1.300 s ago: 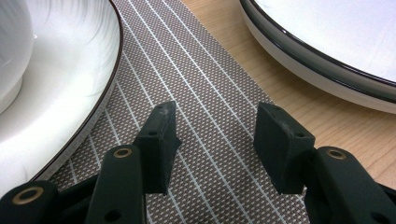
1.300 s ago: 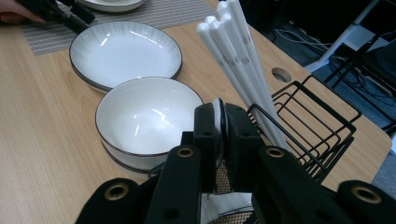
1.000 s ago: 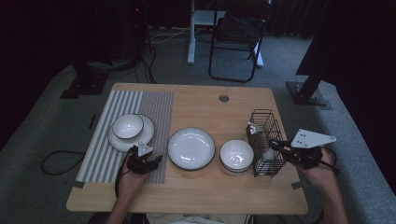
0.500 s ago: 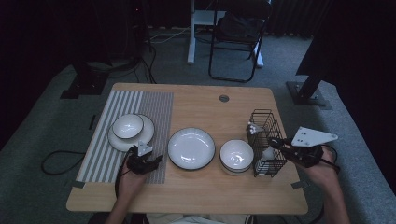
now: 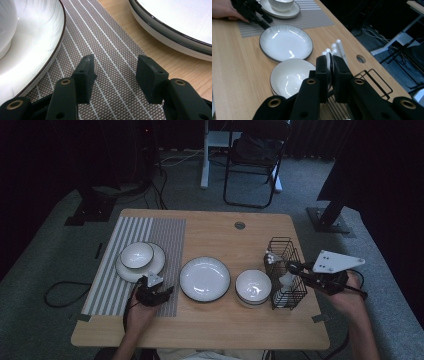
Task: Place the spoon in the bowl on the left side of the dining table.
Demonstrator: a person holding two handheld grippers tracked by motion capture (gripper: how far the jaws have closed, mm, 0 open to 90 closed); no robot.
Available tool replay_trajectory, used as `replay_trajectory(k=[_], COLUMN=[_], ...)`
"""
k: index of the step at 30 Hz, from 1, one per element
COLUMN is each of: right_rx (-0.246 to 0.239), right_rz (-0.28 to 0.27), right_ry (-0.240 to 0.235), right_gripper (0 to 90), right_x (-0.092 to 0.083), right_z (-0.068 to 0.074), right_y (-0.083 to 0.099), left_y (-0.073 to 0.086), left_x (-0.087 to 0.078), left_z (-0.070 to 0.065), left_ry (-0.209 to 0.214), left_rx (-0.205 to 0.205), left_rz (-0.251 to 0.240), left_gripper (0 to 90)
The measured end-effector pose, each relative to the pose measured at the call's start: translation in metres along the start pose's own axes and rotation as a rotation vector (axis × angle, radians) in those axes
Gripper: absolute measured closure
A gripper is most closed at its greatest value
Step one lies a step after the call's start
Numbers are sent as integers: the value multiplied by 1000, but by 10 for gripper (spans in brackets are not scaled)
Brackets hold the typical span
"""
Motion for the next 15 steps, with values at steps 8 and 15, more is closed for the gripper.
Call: replay_trajectory(k=[8,15], right_rx=[5,-5], right_rz=[-55,-70], right_ry=[-44,-63], right_gripper=[842,843], right_x=[2,6], right_z=[10,15], right_y=[-10,-16], left_y=[0,0], left_x=[0,0], left_z=[0,0], left_ry=[-1,-2], left_rx=[2,3], left_rz=[0,0], left_gripper=[504,504])
Point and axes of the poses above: each handheld gripper's, and its own axes: x roughly forward along the jaws, y roughly out of its underside, z roughly to its left, the point moved 10 cm from there along x, roughly forward along the jaws, and after that the axes turned 4 degrees about -y, right-handed, at the moved point
